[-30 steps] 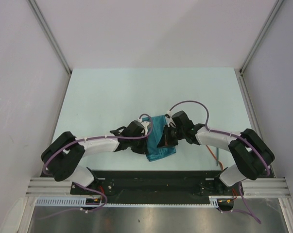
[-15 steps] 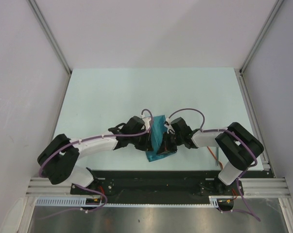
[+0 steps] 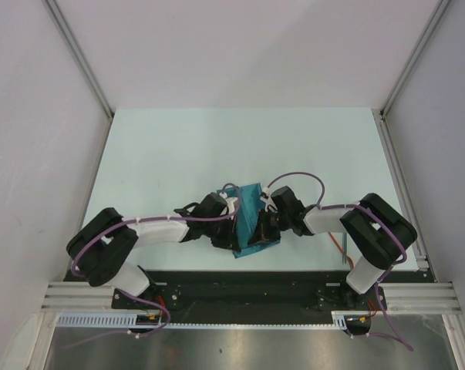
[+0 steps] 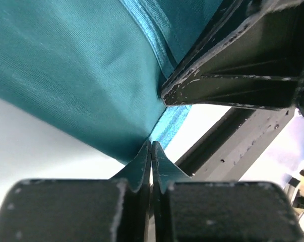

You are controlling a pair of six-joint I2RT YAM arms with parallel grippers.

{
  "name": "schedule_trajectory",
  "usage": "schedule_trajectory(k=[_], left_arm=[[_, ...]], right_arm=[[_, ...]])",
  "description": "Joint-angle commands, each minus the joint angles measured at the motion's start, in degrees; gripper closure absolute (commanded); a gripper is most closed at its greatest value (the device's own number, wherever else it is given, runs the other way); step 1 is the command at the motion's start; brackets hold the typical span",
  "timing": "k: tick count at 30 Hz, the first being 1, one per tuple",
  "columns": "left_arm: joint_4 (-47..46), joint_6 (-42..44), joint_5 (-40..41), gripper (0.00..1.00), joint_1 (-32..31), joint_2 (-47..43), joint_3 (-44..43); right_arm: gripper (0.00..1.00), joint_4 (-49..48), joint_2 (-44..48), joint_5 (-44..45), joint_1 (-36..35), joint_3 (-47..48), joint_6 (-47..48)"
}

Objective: Fold the napkin into a case and place the utensils inside
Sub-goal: Fold the lower triangle-folded napkin at the center of the board.

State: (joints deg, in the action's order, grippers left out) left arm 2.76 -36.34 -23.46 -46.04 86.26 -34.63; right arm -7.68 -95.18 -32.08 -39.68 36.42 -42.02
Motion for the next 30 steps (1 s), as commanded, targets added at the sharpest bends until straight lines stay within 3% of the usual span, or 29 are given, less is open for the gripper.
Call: schedule_trajectory(k=[1,8,12,21,30], left_arm=[[5.7,4.2,1.3,0.94,3.2,-3.6,-7.8],[5.3,1.4,1.0,0.94,17.9,2.3,-18.7],[-0.9,-2.6,-1.0,0.97,23.6,7.3,-20.2],[-13.4,-7.0,-6.3,0.98,25.5,16.9,-23.7],[-19.3,-10.3,-11.1,0.99,25.5,27.2,-26.8]], right_arm=[[0.99,-0.9,-0.6,0.3,0.4,0.2,0.3],[0.99,1.3,1.3,0.3,0.3,2.5,0.7],[0.97,6.2,4.1,2.1,0.5,5.5,2.6],[0.94,9.5,5.6,1.4,2.2,7.5,4.8],[0.94,9.5,7.1,0.9,2.6,6.6,4.7]])
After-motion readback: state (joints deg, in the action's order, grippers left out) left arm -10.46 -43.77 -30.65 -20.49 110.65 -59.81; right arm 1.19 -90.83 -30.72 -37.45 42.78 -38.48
